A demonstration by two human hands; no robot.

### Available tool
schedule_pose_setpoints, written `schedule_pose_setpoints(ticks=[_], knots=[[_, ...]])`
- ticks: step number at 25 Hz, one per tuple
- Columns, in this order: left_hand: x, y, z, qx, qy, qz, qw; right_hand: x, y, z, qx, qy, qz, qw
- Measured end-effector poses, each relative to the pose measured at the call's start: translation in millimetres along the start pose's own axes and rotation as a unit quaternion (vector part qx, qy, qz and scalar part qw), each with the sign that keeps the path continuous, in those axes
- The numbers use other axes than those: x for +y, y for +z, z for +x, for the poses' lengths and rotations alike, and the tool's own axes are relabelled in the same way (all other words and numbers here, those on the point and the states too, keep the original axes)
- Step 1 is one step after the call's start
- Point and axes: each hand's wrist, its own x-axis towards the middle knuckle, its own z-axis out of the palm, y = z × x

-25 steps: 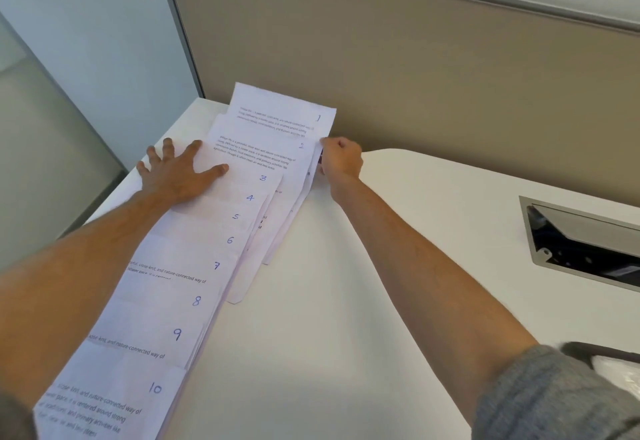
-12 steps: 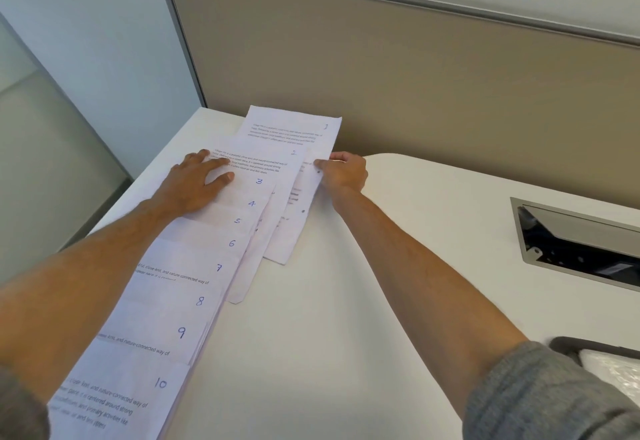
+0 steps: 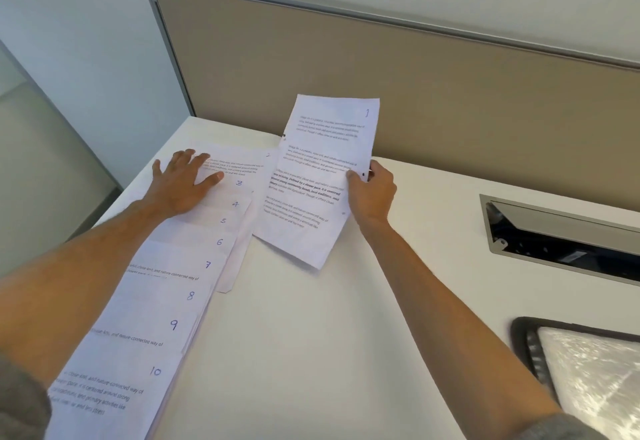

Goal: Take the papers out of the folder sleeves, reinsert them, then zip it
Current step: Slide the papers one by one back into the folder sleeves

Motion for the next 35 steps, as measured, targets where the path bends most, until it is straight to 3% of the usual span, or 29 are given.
schedule_pose_setpoints(ticks=[4, 7, 9, 11, 13, 16, 20, 23, 25, 27, 29, 32, 35], knots=[[52.4, -10.8, -19.1, 0.015, 0.057, -0.054, 0.997, 0.1, -72.1, -24.8, 0.094, -0.053, 0.019, 0.994], [115.0, -24.2, -49.3, -0.005, 0.074, -0.180, 0.981, -2.0, -124.5, -42.6, 0.126, -0.041, 0.059, 0.989], [161.0, -35.2, -74.8, -0.081, 0.050, -0.320, 0.943, -4.1, -154.8, -56.4, 0.117, -0.014, 0.098, 0.988], [198.9, -40.9, -100.1, -0.176, 0.030, -0.456, 0.872, -5.0, -183.8, -73.4, 0.082, 0.020, 0.126, 0.988], [222.7, -40.9, -121.9, -0.206, 0.025, -0.515, 0.831, -1.7, -210.8, -88.7, 0.035, 0.042, 0.123, 0.991], [245.3, -40.6, -156.3, -0.189, 0.044, -0.508, 0.839, 2.7, -255.0, -105.4, -0.008, 0.053, 0.108, 0.993], [271.9, -51.5, -198.1, -0.176, 0.123, -0.440, 0.872, -8.0, -323.6, -114.2, 0.027, 0.017, 0.058, 0.998], [295.6, -61.9, -222.2, -0.171, 0.177, -0.394, 0.886, -13.6, -370.1, -124.7, -0.094, 0.001, -0.037, 0.995], [315.6, -67.3, -234.8, -0.174, 0.212, -0.370, 0.887, -10.6, -391.8, -135.0, -0.198, -0.007, -0.130, 0.971], [336.2, -70.6, -244.2, -0.178, 0.250, -0.336, 0.891, -1.1, -407.8, -142.4, -0.231, -0.010, -0.170, 0.958], [357.8, -66.0, -252.3, -0.121, 0.284, -0.269, 0.912, 8.0, -425.2, -151.2, -0.225, 0.007, -0.152, 0.962], [386.9, -41.4, -276.0, 0.107, 0.318, -0.124, 0.934, 26.3, -458.6, -172.8, -0.191, 0.046, -0.101, 0.975], [404.1, -10.0, -315.1, 0.209, 0.279, -0.152, 0.925, 51.1, -493.9, -202.1, -0.130, 0.081, -0.024, 0.988]])
